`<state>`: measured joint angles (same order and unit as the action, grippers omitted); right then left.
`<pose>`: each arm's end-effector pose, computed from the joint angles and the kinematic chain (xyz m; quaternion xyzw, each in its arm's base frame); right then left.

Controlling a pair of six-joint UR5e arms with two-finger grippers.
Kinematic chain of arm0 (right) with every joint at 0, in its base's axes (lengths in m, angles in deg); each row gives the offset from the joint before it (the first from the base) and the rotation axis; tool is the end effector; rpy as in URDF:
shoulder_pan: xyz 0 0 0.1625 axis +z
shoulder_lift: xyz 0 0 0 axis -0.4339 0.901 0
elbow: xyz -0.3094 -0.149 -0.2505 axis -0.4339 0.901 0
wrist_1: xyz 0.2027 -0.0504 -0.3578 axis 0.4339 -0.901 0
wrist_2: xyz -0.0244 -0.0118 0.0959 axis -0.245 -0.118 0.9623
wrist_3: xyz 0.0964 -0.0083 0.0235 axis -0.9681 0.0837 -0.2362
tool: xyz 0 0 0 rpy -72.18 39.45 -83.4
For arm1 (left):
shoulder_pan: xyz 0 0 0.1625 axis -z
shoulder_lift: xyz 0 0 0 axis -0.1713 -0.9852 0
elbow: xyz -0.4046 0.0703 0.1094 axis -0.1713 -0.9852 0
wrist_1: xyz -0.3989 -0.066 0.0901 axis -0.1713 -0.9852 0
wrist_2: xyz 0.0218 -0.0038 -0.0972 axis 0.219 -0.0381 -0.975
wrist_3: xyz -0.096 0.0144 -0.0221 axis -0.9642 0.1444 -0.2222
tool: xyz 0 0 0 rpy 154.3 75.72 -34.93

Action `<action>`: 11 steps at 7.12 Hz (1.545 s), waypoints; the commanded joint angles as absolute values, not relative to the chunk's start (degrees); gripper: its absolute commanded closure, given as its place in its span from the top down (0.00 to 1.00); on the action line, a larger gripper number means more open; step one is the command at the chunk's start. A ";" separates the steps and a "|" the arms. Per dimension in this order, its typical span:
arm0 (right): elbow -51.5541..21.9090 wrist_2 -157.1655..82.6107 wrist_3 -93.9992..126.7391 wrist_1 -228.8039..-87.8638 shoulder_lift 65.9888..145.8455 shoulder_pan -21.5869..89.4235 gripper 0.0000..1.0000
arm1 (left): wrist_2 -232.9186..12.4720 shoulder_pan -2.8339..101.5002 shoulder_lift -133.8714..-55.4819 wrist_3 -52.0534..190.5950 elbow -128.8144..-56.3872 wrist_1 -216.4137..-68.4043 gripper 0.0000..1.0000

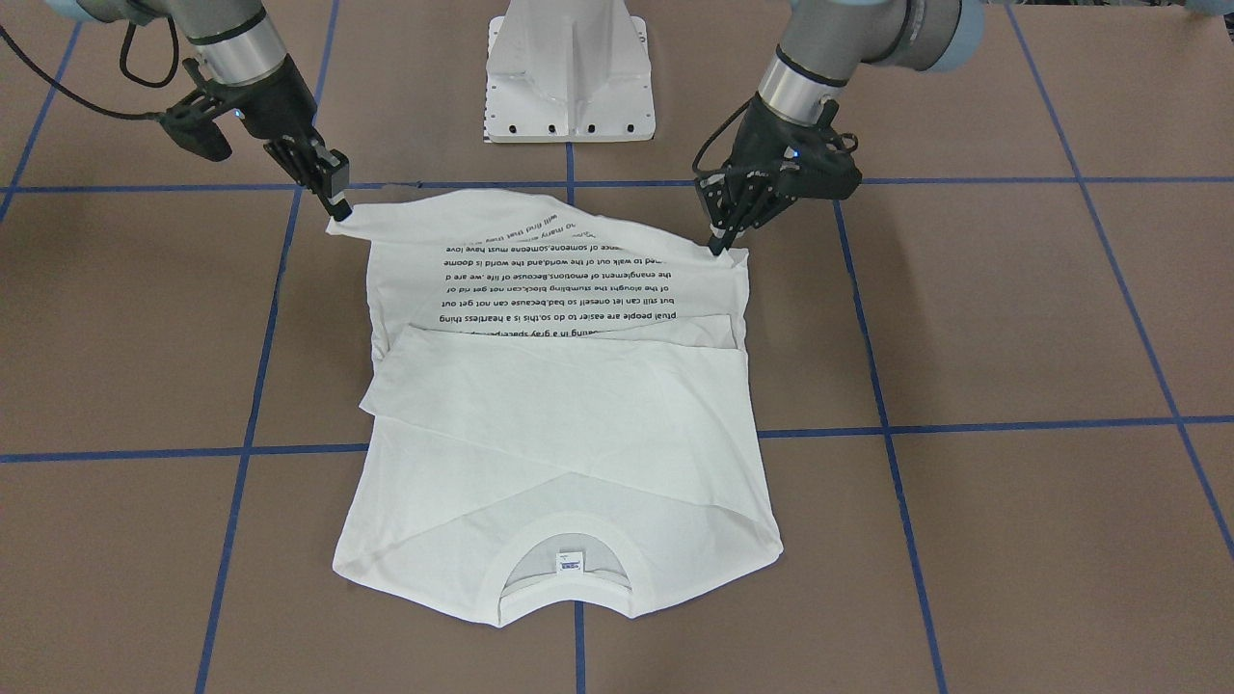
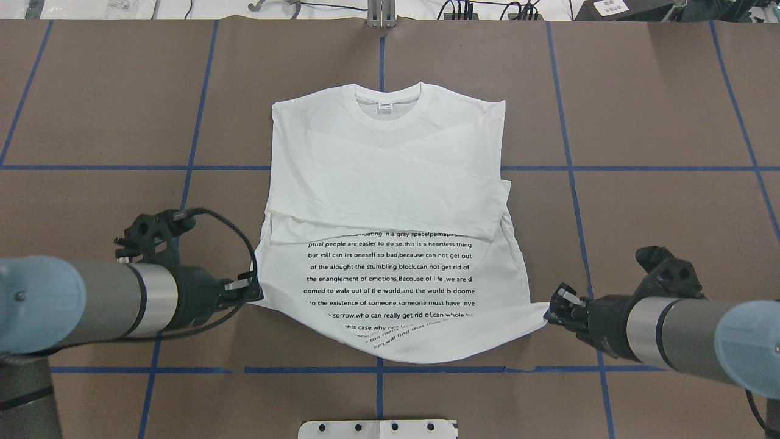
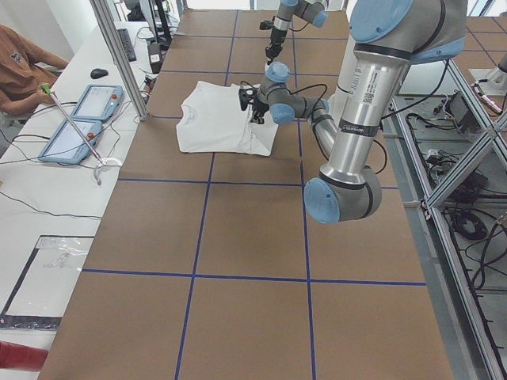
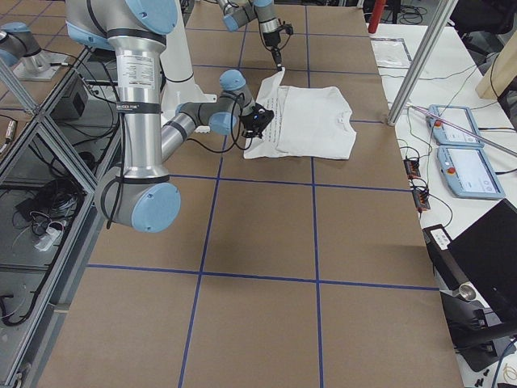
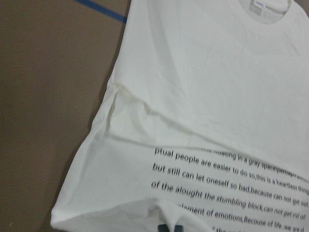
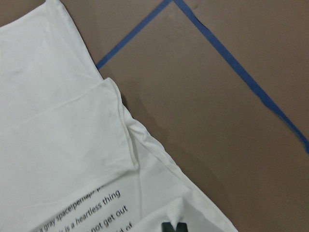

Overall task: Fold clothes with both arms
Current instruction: 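Lift the hem with both grippers and fold it toward the collar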

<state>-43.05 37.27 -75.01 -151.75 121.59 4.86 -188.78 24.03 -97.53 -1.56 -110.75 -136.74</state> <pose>-0.3607 -0.3528 0.3314 -0.0067 -0.4681 0.3344 0.8179 0.4242 -0.4247 0.2527 0.0977 0.5106 -0.1730 0.8366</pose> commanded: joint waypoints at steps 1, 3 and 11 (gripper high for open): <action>-31.64 39.28 -63.43 -161.08 107.36 14.41 0.00 | -190.20 32.03 -106.25 1.91 -94.69 -142.36 0.00; -21.99 39.37 -57.15 -161.48 101.27 18.48 0.00 | -190.91 35.20 -108.90 2.78 -81.40 -155.63 0.00; 8.65 39.37 -54.49 -151.81 83.92 21.91 0.00 | -190.38 36.10 -115.34 3.05 -64.38 -166.84 0.00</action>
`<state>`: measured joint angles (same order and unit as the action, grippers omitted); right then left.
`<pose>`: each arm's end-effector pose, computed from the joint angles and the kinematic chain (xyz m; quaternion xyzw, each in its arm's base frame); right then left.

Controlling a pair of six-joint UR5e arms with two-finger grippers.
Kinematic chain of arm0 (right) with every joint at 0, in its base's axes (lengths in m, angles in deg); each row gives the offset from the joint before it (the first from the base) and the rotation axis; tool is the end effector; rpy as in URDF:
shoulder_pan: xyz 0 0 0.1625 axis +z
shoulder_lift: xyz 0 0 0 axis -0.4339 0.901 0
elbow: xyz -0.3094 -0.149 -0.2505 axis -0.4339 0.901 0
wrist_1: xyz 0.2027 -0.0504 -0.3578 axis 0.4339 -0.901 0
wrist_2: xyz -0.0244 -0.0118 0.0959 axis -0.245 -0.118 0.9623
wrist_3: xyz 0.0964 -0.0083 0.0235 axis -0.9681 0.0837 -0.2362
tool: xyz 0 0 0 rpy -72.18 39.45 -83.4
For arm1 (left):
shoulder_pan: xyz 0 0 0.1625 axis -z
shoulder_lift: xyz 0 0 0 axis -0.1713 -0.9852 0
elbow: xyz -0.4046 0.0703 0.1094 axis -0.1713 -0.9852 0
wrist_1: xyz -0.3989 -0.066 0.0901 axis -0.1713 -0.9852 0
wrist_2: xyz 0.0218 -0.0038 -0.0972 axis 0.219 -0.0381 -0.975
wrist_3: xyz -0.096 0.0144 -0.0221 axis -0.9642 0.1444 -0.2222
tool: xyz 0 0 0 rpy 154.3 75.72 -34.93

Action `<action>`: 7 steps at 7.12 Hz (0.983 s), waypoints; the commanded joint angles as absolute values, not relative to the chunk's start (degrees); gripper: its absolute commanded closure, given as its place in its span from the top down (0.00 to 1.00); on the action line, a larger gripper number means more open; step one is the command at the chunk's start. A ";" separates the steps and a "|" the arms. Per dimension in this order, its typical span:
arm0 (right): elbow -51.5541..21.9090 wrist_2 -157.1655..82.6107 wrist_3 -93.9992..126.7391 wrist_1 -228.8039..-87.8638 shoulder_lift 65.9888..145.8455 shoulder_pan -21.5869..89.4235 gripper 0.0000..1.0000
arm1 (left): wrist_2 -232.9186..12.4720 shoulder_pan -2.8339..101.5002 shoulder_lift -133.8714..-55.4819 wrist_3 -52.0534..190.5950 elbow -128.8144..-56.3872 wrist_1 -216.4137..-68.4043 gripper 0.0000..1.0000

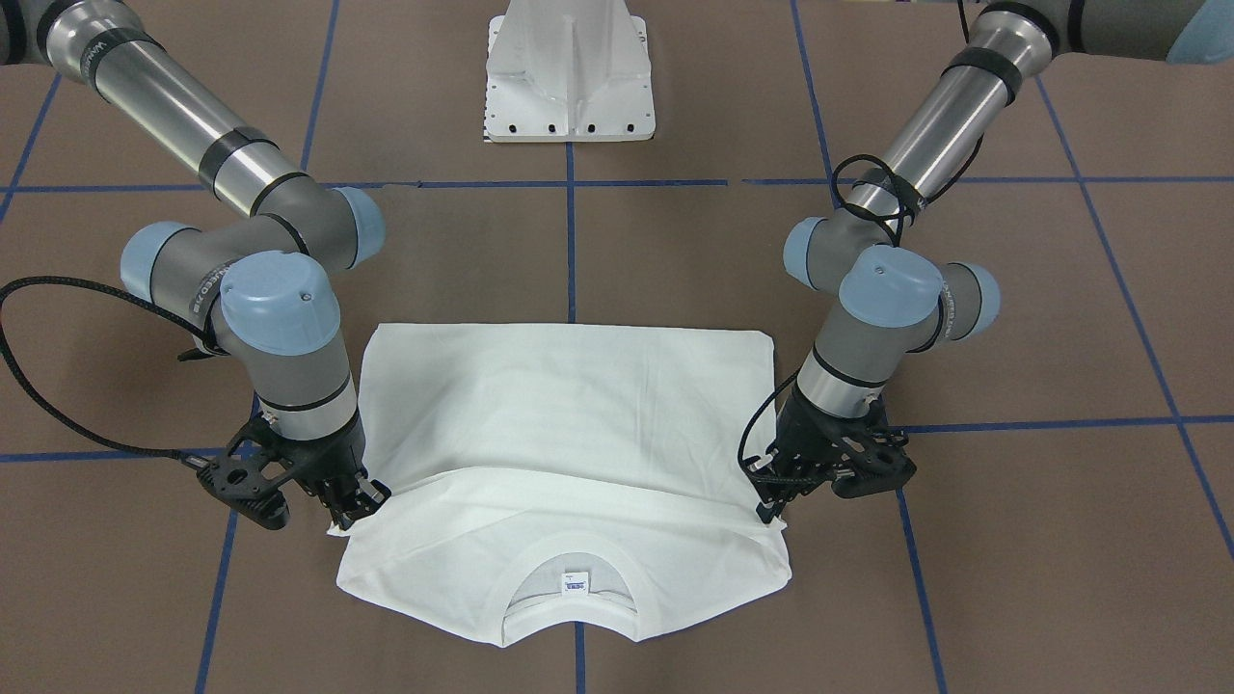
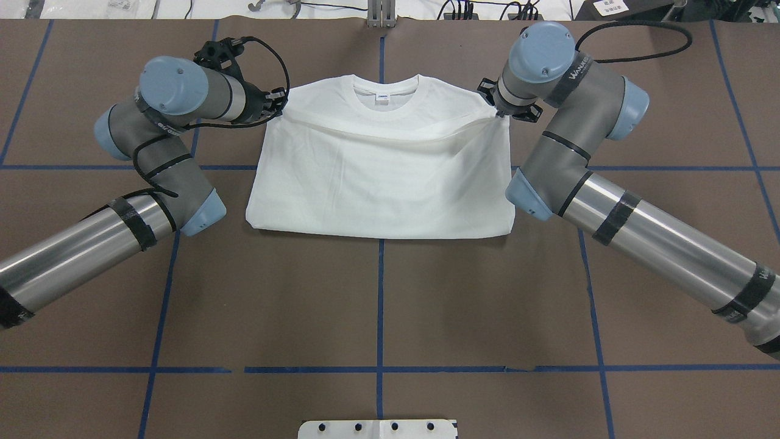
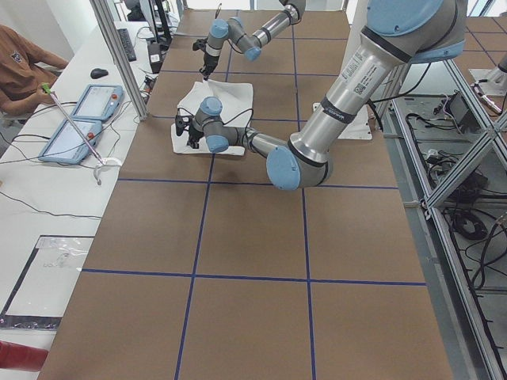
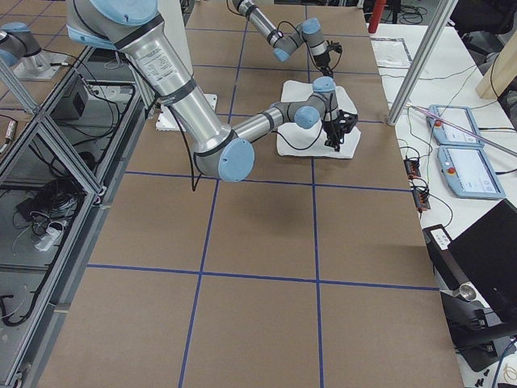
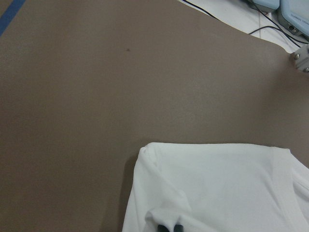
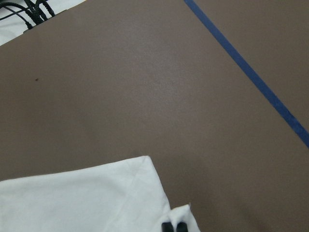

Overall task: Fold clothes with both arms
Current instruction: 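Lift the hem with both grippers and fold it toward the collar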

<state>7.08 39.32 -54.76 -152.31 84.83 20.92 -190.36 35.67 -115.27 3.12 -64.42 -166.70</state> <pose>-0.4528 -0.6494 0.3405 0.0753 -0.3542 0.3234 0.8742 0.4712 -0.6418 0.3533 0.1637 0.5051 -0.2134 0.8201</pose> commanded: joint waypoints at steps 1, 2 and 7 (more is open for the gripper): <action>8.39 40.15 -53.19 -151.81 83.49 22.88 0.00 | -190.47 36.97 -115.34 3.14 -64.65 -166.93 0.00; 8.30 40.77 -53.00 -151.81 82.44 23.67 0.00 | -190.73 37.77 -115.34 3.23 -65.43 -167.19 0.00; 14.61 44.12 -53.26 -151.72 78.31 24.48 0.00 | -193.28 40.67 -114.63 5.60 -65.71 -167.72 0.00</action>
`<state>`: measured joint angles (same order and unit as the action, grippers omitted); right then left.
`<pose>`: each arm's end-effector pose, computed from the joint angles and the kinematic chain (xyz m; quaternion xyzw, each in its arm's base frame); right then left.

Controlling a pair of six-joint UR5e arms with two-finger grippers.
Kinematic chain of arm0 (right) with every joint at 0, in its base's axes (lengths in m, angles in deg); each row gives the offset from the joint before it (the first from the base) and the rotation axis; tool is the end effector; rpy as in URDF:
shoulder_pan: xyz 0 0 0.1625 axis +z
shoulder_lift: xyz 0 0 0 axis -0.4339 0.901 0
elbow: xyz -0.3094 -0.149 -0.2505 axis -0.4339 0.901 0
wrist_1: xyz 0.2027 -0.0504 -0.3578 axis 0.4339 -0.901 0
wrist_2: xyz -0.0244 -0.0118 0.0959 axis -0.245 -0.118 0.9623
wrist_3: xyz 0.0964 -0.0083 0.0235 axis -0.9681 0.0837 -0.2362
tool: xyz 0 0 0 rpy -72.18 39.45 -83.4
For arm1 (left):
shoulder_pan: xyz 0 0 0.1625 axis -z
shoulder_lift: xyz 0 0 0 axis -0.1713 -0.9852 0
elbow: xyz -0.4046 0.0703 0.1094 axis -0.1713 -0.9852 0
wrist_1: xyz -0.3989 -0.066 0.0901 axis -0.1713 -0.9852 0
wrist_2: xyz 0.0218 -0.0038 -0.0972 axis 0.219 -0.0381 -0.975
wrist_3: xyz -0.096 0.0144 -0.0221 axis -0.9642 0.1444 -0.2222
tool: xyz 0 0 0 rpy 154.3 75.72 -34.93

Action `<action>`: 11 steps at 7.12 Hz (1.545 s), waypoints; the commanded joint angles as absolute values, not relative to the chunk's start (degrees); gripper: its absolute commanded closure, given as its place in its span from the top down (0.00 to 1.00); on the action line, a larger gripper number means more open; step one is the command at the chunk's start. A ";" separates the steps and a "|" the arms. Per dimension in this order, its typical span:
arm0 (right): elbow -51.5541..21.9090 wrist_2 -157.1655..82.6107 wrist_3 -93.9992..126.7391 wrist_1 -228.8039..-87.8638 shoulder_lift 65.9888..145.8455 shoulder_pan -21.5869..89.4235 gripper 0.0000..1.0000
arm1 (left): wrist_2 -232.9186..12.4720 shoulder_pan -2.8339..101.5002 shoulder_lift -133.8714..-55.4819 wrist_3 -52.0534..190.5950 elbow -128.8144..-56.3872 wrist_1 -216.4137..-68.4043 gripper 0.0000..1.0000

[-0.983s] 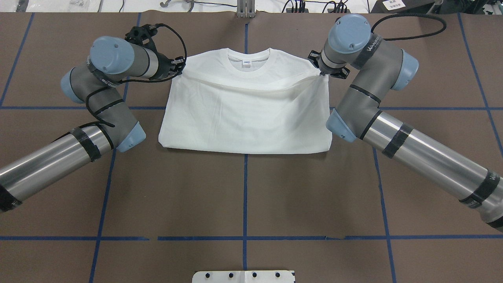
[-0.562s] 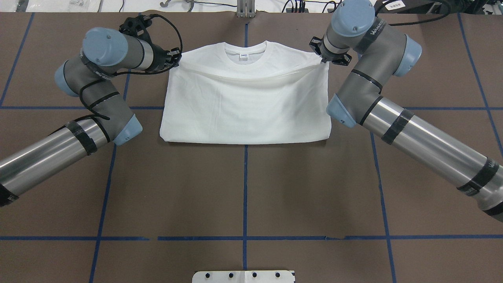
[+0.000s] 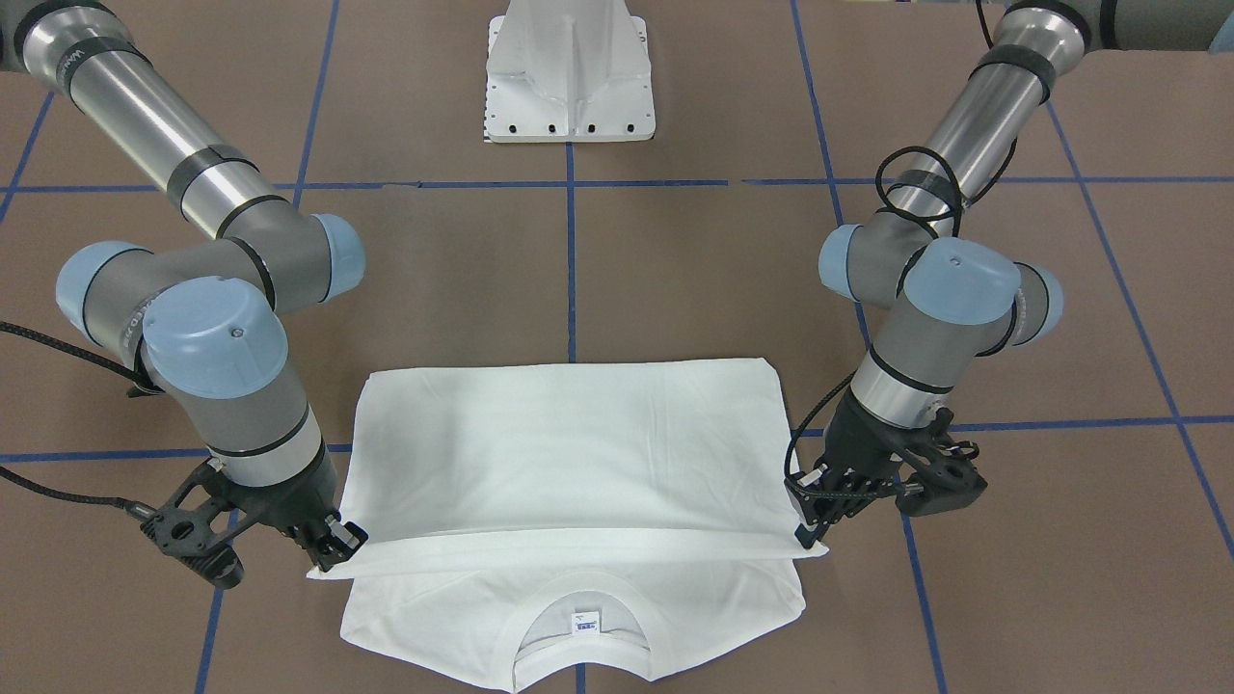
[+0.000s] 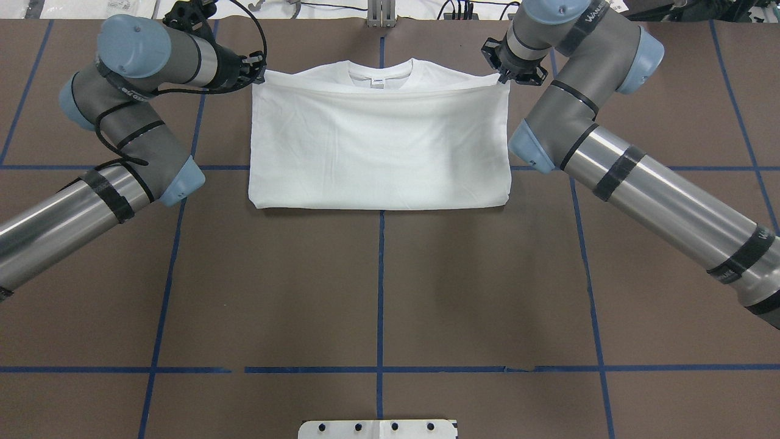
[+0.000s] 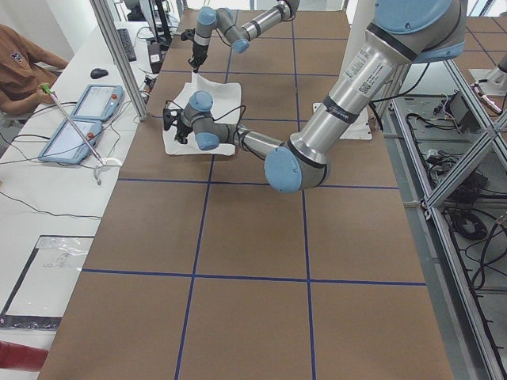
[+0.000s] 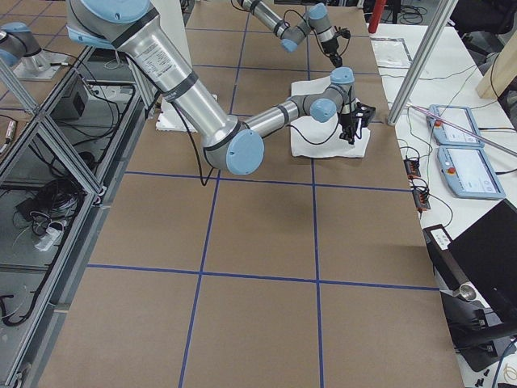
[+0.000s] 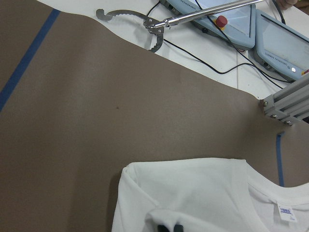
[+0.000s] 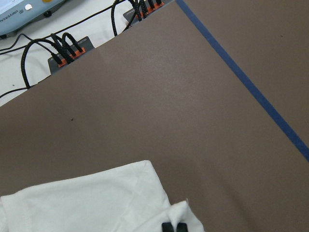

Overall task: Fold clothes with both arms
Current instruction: 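Release the folded edge and move the right gripper to the shirt's side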

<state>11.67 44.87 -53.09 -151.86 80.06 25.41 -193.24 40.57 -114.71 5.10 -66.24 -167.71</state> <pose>-0.4229 -0.6955 0.3119 0.0561 -0.3732 0.3258 0.8668 0.4132 -0.6703 0.3420 0.1843 0.5175 -0.2155 0.8073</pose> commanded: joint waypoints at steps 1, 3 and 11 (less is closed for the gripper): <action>15.06 42.98 -53.35 -151.64 78.30 23.95 0.00 | -193.19 40.50 -114.63 5.60 -64.49 -167.72 0.04; 15.15 42.97 -53.35 -151.64 78.65 23.86 0.28 | -193.10 40.41 -114.98 5.52 -64.12 -167.63 0.17; -12.79 45.36 -69.68 -151.28 99.73 15.27 0.75 | -193.28 40.59 -115.25 5.34 -64.47 -167.90 0.33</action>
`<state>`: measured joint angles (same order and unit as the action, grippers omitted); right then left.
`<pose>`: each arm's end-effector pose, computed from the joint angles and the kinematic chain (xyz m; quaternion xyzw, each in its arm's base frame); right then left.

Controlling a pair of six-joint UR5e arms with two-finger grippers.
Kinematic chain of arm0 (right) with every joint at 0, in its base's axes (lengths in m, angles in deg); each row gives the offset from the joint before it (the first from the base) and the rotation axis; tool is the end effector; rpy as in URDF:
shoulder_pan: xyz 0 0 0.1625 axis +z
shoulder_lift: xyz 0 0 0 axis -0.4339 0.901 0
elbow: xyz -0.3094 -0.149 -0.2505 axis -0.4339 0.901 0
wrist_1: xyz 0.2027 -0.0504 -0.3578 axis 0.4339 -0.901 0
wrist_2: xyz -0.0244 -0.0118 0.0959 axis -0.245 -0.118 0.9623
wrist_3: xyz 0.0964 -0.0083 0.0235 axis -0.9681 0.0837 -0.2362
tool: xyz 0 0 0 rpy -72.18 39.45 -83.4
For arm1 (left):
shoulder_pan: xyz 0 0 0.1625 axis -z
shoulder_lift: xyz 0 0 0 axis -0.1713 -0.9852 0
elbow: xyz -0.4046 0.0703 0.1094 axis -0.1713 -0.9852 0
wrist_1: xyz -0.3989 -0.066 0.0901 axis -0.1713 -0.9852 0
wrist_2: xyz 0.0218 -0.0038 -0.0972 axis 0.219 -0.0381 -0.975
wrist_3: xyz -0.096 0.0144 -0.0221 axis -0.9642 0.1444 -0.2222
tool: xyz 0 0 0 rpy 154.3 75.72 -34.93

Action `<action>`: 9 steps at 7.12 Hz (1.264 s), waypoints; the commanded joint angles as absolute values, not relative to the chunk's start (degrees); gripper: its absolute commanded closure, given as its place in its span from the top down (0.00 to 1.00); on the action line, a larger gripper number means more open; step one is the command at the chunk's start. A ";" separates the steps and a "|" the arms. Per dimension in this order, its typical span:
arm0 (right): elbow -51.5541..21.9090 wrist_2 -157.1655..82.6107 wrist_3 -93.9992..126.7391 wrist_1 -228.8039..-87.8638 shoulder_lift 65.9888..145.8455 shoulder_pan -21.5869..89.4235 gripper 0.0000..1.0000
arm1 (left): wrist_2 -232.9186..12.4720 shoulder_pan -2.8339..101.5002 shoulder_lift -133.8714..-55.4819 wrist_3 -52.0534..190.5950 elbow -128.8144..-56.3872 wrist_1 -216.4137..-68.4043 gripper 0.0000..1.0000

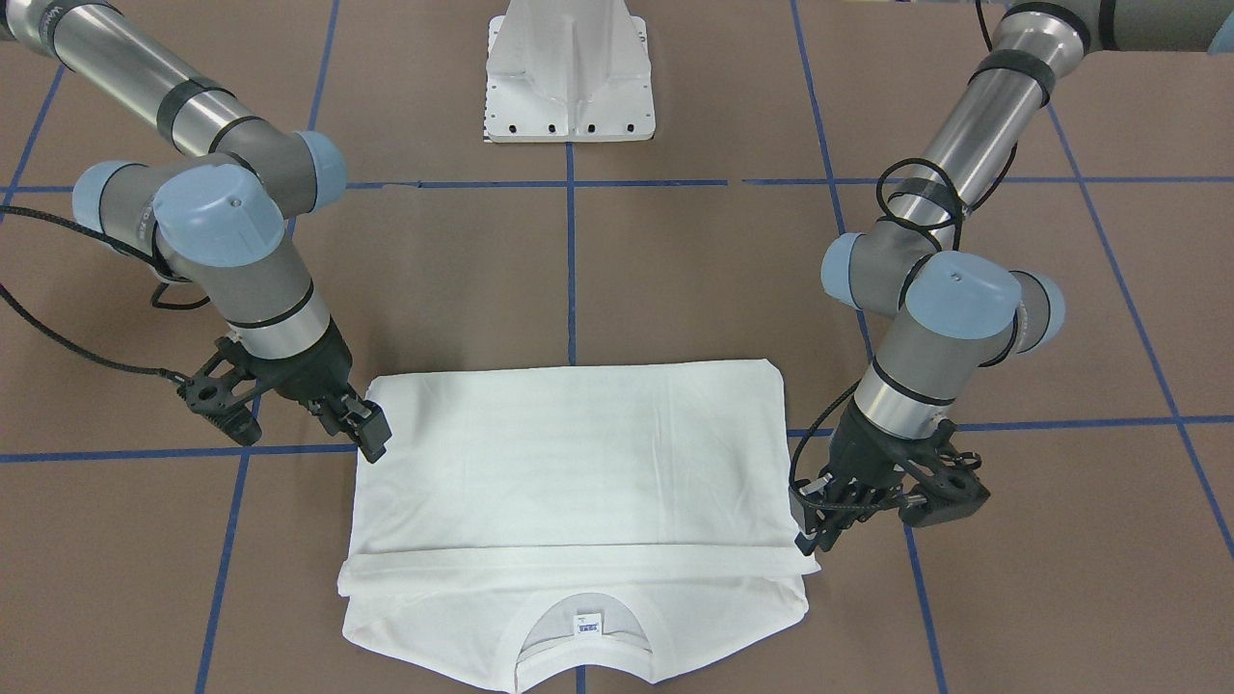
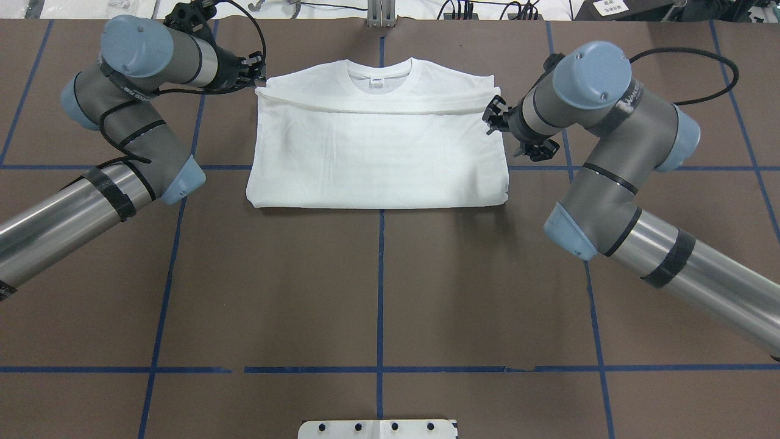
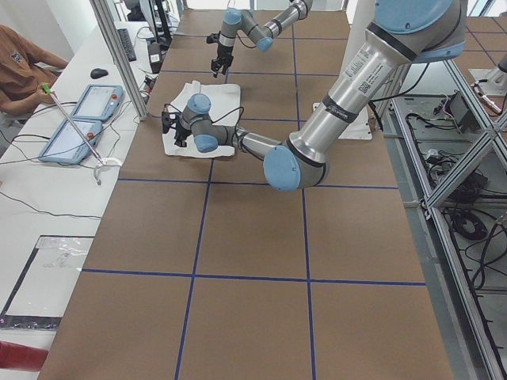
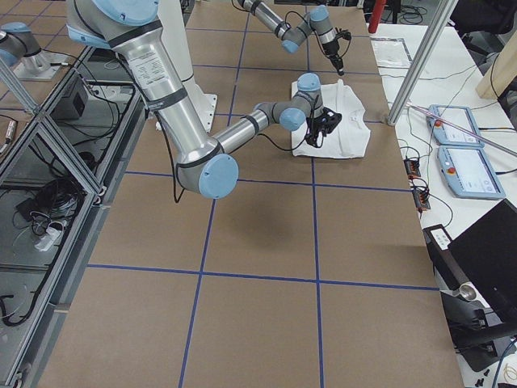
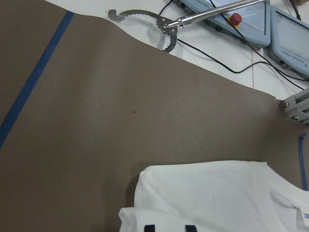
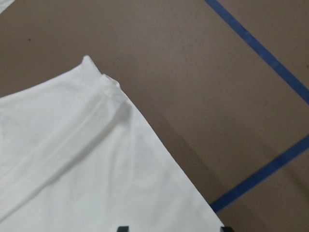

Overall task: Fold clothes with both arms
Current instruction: 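Release the folded edge and move the right gripper to the shirt's side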

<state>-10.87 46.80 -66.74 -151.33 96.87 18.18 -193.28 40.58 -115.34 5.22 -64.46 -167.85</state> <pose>-0.4255 -0.5538 0.3366 -0.0099 -0.4277 0.3515 0.8327 0.4172 -0.6752 0.3489 0.1804 0.5114 -0.2170 0.8117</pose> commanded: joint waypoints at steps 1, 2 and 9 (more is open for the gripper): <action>-12.88 44.82 -71.35 -151.20 100.53 13.94 0.75 | -193.28 40.59 -115.25 5.25 -64.47 -167.90 0.33; -12.71 44.64 -72.50 -151.28 100.71 13.06 0.75 | -193.28 40.59 -115.25 5.25 -64.47 -167.98 0.33; -12.26 43.23 -73.04 -140.83 103.78 11.64 0.00 | -193.28 40.59 -114.72 5.52 -65.17 -167.99 0.33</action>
<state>-11.30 43.07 -73.06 -141.21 103.12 11.58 -193.28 40.62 -114.80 5.51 -64.71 -167.98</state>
